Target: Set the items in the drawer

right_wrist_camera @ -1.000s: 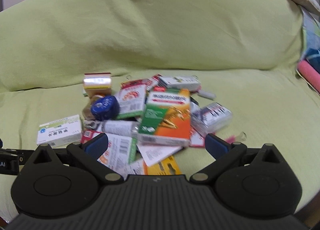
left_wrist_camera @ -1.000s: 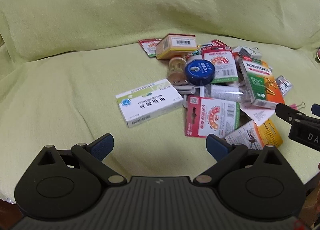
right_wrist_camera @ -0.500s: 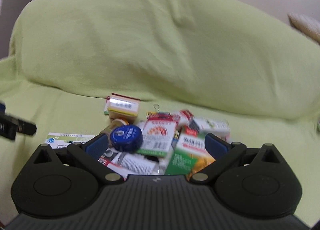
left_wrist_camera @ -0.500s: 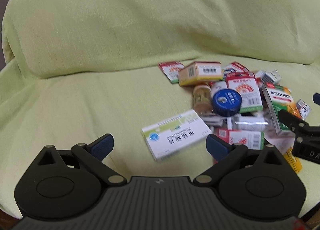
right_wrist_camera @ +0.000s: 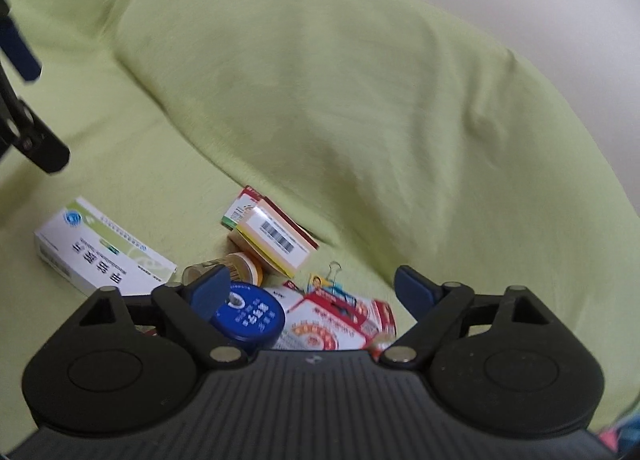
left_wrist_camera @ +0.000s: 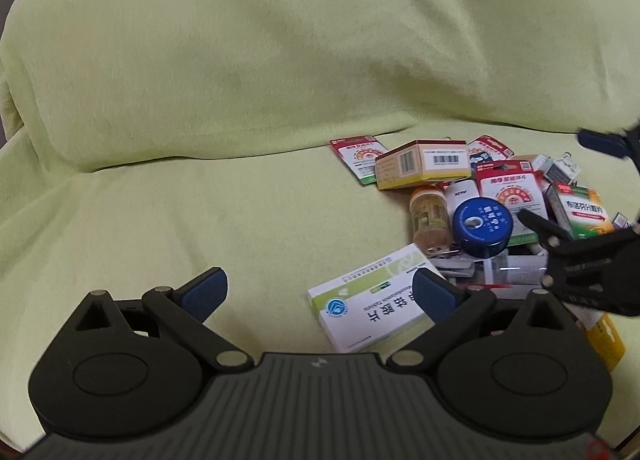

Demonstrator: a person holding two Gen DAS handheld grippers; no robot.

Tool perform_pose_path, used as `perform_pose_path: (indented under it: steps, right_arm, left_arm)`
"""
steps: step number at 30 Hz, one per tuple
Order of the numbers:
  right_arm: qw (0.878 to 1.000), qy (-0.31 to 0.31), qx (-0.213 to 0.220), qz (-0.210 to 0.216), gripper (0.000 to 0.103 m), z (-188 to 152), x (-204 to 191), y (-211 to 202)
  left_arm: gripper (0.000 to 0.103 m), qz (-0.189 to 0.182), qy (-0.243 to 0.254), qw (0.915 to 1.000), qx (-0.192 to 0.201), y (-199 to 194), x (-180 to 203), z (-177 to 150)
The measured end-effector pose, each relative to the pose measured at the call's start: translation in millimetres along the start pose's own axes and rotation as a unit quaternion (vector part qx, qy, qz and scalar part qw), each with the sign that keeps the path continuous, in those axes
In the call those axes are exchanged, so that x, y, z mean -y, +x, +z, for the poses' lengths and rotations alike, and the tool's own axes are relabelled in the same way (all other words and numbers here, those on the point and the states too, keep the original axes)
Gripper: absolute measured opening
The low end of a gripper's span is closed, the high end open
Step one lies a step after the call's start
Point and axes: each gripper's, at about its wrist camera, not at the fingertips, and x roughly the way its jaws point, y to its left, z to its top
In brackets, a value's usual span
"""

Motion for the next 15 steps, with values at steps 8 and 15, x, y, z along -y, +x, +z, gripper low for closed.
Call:
perform_pose_path:
  steps: [8,15]
  right_arm:
    - [0.996,-0.088,0.006,0.011,0.081,13.7,-14.7,44.4]
    - [0.987,-0.160,-0.009,0.025,0.081,32.6,-37.1,89.5]
  left_arm:
    - [0.100,0.014,-0.021,0.9996,-0.010,21.2,-22.9,5.9]
    - [0.099,0.014,-0.029,0.9993,-0.016,32.4,-30.5,7.0]
